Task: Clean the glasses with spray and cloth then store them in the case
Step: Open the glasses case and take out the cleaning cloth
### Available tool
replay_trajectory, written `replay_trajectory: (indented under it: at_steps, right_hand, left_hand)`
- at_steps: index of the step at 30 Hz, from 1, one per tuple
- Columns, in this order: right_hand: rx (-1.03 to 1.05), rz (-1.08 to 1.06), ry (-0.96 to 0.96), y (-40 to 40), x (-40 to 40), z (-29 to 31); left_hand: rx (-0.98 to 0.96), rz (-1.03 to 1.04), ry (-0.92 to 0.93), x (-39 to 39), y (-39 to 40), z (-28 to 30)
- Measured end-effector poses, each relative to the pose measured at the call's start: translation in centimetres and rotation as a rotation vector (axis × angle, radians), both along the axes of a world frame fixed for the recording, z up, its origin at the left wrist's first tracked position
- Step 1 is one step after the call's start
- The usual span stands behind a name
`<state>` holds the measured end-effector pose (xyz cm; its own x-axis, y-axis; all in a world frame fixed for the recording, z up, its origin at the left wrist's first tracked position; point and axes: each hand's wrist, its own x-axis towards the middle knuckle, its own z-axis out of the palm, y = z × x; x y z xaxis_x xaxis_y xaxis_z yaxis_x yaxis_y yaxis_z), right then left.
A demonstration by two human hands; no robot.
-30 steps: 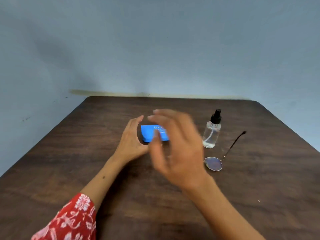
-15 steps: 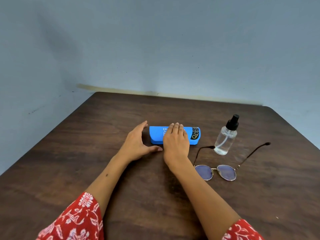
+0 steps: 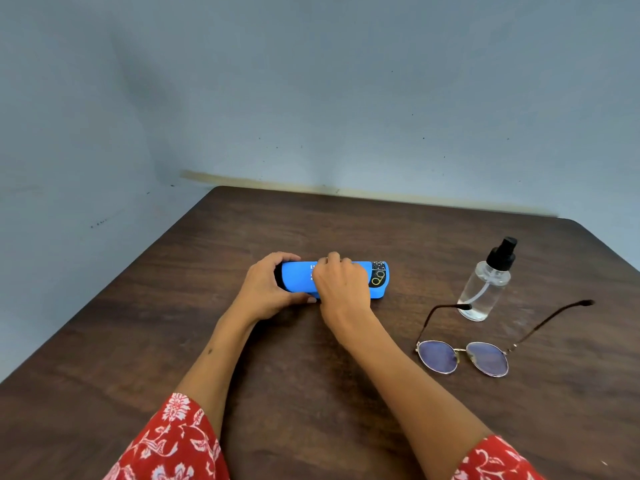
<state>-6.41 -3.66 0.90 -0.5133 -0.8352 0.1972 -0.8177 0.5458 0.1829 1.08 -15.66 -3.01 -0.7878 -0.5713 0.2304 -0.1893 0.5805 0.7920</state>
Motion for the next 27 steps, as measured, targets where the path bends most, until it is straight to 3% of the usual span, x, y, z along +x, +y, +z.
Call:
replay_trajectory:
  at_steps: [8,16,20,22,24,27]
  right_hand:
    - [-0.189,-0.051,-0.052,0.6,-0.7,2.1]
    - [-0.344,-0.252,-0.478,-1.5,-4.4,5.3]
    - [-0.382,-0.288,-0.589,-2.3,-4.8,5.3]
    - [-0.345,-0.272,-0.585,-2.3,-4.5,5.3]
    - [-0.343,-0.286,-0.451,-1.5,-4.1,5.2]
    - [-0.537,-0.445,-0.237,1.1,-3.4,4.8]
  left_hand:
    - [0.091,-0.016,0.066,-0.1,0.1,-0.2]
    - [0.150,-0.103,0.028,0.0,0.3,-0.4]
    - [0.158,-0.117,0.003,-0.2,0.2,-0.3]
    - [0.165,-0.100,-0.002,-0.2,0.2,-0.4]
    - [0.168,-0.085,0.005,-0.2,0.1,-0.5]
    - [0.169,-0.074,0.006,-0.2,0.1,-0.5]
